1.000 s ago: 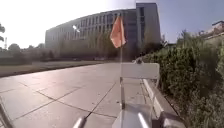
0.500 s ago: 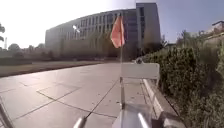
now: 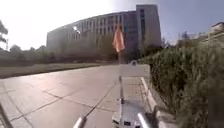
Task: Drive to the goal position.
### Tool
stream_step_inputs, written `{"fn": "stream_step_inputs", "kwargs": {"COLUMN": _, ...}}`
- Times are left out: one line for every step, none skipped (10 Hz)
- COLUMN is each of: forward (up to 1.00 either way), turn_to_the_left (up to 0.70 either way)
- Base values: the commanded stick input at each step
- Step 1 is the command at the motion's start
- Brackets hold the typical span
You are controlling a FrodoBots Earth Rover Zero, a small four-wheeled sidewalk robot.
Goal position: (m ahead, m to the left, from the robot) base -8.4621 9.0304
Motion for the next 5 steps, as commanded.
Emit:
{"fn": "stream_step_inputs", "kwargs": {"forward": 0.70, "turn_to_the_left": 0.35}}
{"fn": "stream_step_inputs", "kwargs": {"forward": 0.70, "turn_to_the_left": 0.27}}
{"fn": "stream_step_inputs", "kwargs": {"forward": 0.70, "turn_to_the_left": 0.02}}
{"fn": "stream_step_inputs", "kwargs": {"forward": 0.00, "turn_to_the_left": 0.00}}
{"fn": "stream_step_inputs", "kwargs": {"forward": 0.00, "turn_to_the_left": 0.00}}
